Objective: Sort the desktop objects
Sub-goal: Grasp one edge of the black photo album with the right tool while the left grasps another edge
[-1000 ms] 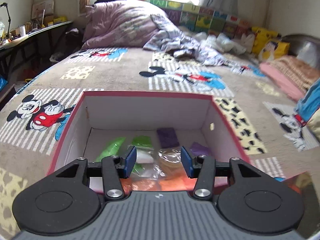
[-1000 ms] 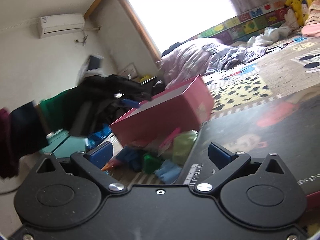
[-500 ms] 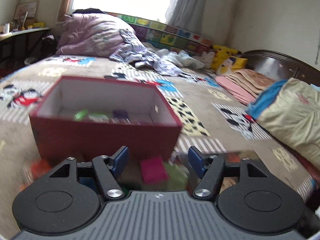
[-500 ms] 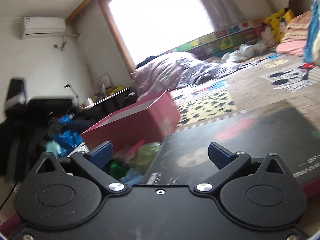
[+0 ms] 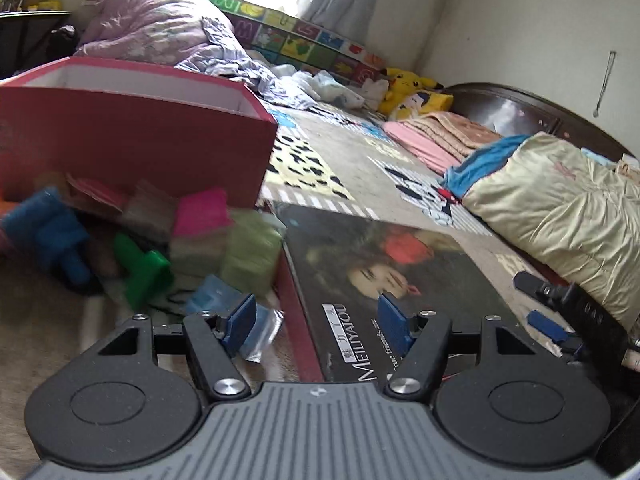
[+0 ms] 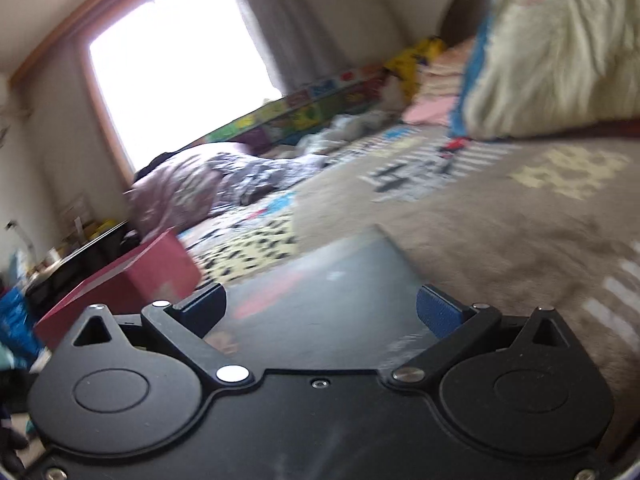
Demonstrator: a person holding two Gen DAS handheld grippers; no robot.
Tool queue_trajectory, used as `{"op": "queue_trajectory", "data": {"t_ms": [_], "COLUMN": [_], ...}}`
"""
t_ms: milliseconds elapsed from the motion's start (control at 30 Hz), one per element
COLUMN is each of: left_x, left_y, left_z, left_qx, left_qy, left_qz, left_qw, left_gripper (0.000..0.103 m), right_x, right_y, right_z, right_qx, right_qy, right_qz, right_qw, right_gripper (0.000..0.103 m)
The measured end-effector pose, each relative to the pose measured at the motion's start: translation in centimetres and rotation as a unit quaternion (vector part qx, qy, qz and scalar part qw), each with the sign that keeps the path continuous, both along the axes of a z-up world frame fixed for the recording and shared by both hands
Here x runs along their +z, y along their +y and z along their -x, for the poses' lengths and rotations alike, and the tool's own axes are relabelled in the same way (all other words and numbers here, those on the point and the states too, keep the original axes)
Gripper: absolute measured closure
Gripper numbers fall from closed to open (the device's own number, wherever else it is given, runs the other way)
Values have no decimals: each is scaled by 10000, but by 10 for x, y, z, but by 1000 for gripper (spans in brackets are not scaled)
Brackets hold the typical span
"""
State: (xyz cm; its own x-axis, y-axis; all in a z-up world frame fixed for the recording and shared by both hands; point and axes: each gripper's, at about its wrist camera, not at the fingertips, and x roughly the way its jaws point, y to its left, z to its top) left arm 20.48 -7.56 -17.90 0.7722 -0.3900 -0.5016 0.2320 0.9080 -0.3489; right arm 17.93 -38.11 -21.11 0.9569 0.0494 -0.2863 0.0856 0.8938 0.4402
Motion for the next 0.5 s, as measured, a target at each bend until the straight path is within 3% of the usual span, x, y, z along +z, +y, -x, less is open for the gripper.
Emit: {"op": "queue_trajectory", "data": {"t_ms": [167, 333, 500], "left_x": [-10, -20, -29], "left_y": [-8, -12, -16], "left_z": [-2, -4, -6], "left_qx": [-161, -343, -513], "left_qy": [21, 66, 114], "left_qz": [30, 65, 103], "left_qw": [9999, 9994, 9986], "left_gripper": [37, 37, 37], "right_x": [-15, -29, -24], "right_y": [-22, -29, -22], "right_z": [-13, -26, -23], "right_qx": [-291, -155, -154], "right_qy": [316, 711, 748], "right_qz": [-305, -830, -932], "right_qw": [9986, 9939, 9927], "right_gripper": [1, 1, 1]}}
